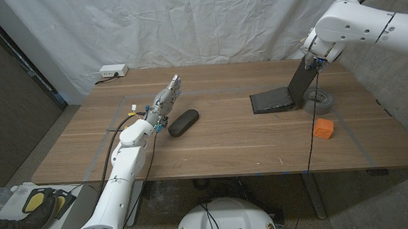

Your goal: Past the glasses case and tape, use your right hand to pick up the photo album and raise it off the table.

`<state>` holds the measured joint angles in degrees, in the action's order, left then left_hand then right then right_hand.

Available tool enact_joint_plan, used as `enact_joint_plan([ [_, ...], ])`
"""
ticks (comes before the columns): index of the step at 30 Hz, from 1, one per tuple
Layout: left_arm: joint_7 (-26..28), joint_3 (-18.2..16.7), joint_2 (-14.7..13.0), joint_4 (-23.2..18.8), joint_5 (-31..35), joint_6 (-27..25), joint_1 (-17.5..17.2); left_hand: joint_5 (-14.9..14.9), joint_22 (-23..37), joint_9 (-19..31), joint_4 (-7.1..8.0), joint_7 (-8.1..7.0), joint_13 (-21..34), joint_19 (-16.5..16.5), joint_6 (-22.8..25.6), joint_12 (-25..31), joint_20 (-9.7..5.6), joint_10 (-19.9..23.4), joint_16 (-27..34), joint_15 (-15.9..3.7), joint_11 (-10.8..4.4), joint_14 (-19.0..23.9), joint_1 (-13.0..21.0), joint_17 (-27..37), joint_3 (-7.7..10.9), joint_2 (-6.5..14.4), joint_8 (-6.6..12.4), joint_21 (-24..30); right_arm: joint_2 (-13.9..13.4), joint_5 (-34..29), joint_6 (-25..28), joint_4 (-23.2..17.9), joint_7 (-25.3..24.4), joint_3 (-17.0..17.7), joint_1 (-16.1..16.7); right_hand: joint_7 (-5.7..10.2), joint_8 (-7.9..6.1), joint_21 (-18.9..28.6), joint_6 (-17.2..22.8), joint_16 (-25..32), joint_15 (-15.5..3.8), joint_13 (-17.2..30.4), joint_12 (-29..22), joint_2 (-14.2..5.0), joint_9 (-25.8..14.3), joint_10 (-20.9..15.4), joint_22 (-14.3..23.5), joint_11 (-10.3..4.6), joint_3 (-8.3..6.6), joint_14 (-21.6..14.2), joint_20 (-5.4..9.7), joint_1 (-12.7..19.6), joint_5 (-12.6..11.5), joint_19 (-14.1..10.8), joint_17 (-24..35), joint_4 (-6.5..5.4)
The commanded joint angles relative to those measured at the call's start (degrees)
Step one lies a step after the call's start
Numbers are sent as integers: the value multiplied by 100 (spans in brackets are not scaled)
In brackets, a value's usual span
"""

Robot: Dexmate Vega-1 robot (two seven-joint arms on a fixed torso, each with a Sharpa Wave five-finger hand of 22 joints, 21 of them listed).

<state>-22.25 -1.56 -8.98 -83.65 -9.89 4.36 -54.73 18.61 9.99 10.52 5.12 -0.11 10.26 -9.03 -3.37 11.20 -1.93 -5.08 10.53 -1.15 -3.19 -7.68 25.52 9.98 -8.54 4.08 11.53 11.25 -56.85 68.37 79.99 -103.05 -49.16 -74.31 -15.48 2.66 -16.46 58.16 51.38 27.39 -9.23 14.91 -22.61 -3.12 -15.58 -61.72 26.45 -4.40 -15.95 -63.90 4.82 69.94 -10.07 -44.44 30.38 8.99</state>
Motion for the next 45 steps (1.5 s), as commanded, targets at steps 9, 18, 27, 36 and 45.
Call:
enact_joint_plan([
  [9, 13, 32, 21, -3, -6, 47, 11, -16, 29, 30, -1, 9, 31, -22, -20, 15, -254, -36, 4, -15, 2, -35, 77, 28, -60, 9, -22, 15, -175, 512, 0, -264, -421, -257, -365, -32, 11, 127, 64, 6, -418, 68, -23, -289, -45, -186, 45, -160, 27, -349, 755, 397, -42, 70, 49, -12],
  [18, 13, 60, 42, 61, -13, 60, 35, -17, 29, 30, -4, 18, 31, -18, -14, 15, -253, -38, 4, -6, 13, -36, 88, 28, -70, 15, -19, 16, -233, 483, 0, -387, -412, -201, -371, -18, 24, 211, 63, -6, -417, 93, -13, -290, -65, -175, 52, -177, 39, -361, 750, 403, -40, 125, 76, -23],
  [27, 37, 87, 48, 53, 5, 59, 37, -19, 29, 30, -6, 12, 31, -18, -19, 15, -251, -38, 3, -7, 6, -40, 96, 29, -78, 20, -21, 16, -371, 250, 0, -641, -310, 143, -123, -4, 38, 278, 63, -19, -417, 120, -12, -292, -72, -173, 55, -166, 43, -362, 753, 421, -38, 155, 95, -22],
  [36, 50, 108, 48, 14, 13, 18, 20, -20, 29, 30, -7, 8, 31, -16, -20, 14, -248, -44, 4, 2, -2, -38, 104, 29, -88, 24, -22, 16, -435, 214, 0, -777, -297, 204, -130, 3, 57, 351, 60, -32, -419, 144, -7, -294, -79, -174, 53, -185, 47, -371, 751, 441, -35, 191, 119, -22],
  [45, 80, 95, 54, -52, 8, 42, -15, -21, 29, 30, -9, 14, 31, -17, -17, 16, -244, -41, 5, -4, 13, -35, 112, 29, -97, 29, -21, 16, -499, 390, 0, -902, -448, 99, -308, 6, 71, 392, 60, -38, -417, 149, 8, -310, -84, -164, 42, -174, 45, -382, 750, 447, -35, 221, 138, -29],
])
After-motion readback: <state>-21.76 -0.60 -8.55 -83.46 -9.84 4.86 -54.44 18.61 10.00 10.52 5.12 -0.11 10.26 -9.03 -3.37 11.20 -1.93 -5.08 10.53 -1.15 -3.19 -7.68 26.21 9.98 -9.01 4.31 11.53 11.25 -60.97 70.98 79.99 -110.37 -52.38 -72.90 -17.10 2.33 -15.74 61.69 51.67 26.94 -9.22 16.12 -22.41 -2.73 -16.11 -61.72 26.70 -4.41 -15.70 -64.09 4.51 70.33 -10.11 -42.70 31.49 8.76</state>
